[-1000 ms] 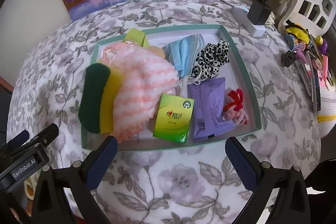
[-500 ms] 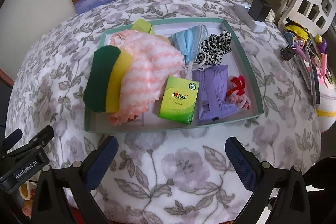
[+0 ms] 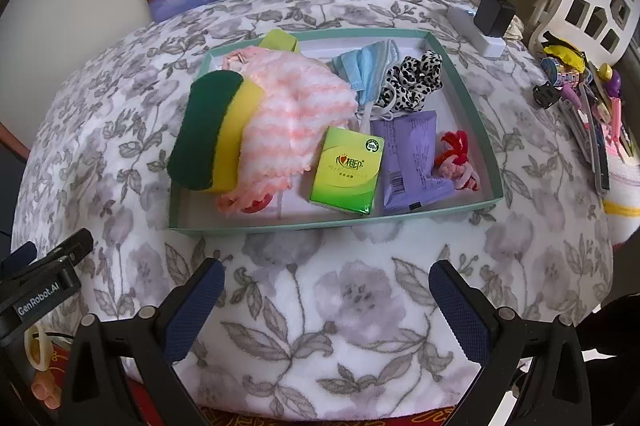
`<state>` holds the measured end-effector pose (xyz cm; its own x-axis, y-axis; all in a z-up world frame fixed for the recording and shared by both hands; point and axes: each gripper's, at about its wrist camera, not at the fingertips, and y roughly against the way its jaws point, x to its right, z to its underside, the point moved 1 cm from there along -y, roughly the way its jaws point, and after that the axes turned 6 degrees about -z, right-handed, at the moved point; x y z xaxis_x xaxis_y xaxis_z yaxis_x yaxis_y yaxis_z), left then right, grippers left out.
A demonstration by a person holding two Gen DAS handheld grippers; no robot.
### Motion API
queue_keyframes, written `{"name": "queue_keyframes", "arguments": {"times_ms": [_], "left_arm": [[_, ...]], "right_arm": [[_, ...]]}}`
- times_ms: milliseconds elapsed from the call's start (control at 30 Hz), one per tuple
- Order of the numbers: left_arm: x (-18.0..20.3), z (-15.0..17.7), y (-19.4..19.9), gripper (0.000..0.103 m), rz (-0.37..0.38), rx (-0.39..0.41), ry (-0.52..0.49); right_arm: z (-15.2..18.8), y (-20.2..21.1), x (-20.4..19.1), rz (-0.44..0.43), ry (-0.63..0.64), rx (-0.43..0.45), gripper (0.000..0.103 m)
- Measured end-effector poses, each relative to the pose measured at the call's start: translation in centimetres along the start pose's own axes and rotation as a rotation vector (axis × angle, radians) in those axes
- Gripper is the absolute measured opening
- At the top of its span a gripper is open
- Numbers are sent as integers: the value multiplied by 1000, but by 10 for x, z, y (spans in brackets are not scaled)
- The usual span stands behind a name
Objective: Organize soft objects
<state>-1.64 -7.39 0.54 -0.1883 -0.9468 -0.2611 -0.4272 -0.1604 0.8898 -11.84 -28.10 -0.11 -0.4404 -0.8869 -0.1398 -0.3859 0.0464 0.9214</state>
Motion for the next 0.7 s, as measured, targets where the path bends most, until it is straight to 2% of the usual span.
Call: {"name": "queue_keyframes", "arguments": {"times_ms": [700], "left_arm": [[-2,1,-1,102,-6,-12,-6]], "right_arm": [[-1,3,1,-2,-11,8,103]]}}
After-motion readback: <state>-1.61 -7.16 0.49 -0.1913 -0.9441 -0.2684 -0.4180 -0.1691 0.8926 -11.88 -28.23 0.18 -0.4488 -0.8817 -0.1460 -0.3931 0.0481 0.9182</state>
